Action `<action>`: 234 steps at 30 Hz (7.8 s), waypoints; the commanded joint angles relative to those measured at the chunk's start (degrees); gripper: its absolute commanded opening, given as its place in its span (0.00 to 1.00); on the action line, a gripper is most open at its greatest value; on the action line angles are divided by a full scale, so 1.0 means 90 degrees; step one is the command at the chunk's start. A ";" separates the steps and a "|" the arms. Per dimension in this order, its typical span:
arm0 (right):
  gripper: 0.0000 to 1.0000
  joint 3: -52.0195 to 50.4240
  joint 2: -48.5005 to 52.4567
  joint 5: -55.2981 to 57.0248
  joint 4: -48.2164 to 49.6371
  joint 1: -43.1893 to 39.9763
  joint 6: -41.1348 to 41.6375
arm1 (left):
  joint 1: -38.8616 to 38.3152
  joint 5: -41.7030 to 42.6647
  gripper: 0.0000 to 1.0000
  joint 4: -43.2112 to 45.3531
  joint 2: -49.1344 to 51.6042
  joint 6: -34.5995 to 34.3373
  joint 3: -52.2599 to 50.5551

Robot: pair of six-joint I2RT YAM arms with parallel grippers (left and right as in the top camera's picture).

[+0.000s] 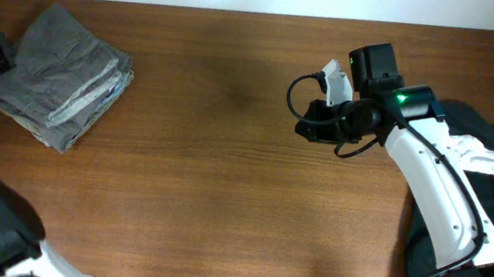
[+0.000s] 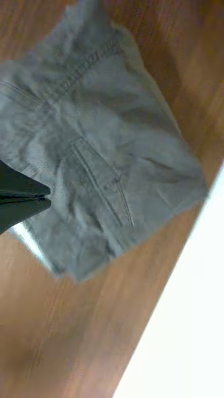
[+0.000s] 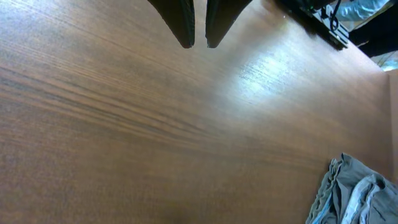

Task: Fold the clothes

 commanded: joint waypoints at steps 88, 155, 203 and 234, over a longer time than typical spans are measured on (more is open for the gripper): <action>0.99 -0.6431 -0.8658 0.3160 0.4245 -0.0925 -0.1734 | -0.2336 -0.0857 0.99 -0.5843 -0.2620 0.0974 0.4136; 0.99 -0.9508 -1.0513 0.3140 0.5962 -0.0976 -0.1115 | -0.3351 -0.1647 0.99 0.3667 -1.2184 0.0937 -1.0445; 0.99 -0.9508 -1.0513 0.3140 0.5962 -0.0976 -0.1115 | -0.3385 -0.1647 0.99 0.3968 -1.2157 0.0901 -1.1074; 0.99 -0.9508 -1.0513 0.3140 0.5962 -0.0976 -0.1115 | -0.3385 -0.1647 0.99 0.3968 -1.2157 0.0901 -1.1074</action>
